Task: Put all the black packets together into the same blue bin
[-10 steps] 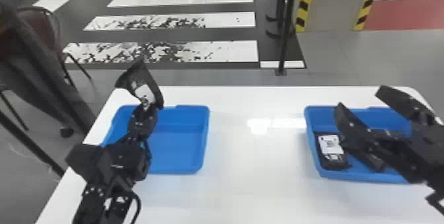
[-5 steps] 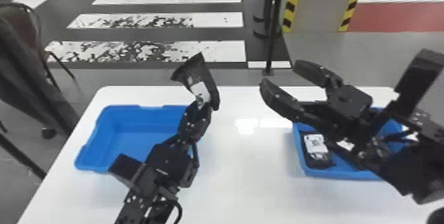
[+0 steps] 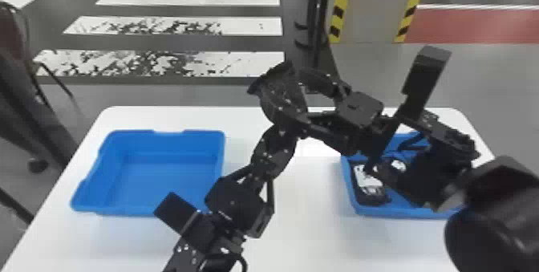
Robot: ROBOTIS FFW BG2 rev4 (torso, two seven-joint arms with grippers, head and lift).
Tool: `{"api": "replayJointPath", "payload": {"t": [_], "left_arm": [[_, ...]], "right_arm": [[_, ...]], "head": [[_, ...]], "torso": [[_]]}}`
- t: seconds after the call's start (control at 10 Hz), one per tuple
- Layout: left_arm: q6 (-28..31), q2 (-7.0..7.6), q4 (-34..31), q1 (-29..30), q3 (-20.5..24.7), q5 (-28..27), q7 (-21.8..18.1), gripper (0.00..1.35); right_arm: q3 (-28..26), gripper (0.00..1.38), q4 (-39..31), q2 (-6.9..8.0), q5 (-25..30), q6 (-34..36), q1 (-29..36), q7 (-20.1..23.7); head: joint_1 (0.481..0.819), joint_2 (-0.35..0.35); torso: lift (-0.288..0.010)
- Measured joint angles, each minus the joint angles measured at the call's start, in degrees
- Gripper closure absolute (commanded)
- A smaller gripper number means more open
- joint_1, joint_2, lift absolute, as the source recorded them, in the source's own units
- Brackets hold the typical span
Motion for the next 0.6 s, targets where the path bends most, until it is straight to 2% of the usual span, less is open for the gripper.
{"api": "replayJointPath", "payload": {"t": [0.1, 0.2, 0.6], "left_arm": [[0.01, 0.04, 0.12, -0.06, -0.19, 0.31, 0.00, 1.21], [0.06, 0.03, 0.21, -0.06, -0.22, 0.38, 0.00, 1.21], [0.34, -0.31, 0.54, 0.36, 0.83, 0.35, 0.00, 1.21]], "right_arm": [[1.28, 0.56, 0.66, 0.00, 0.01, -0.50, -0.58, -0.06], [2.13, 1.14, 0.69, 0.00, 0.41, -0.89, -0.88, -0.07], [3.04, 1.17, -1.74, 0.00, 0.75, -1.02, -0.16, -1.06]], "head": [[0.684, 0.015], [0.686, 0.024], [0.686, 0.045]], "torso": [[-0.110], [-0.110], [-0.110]]}}
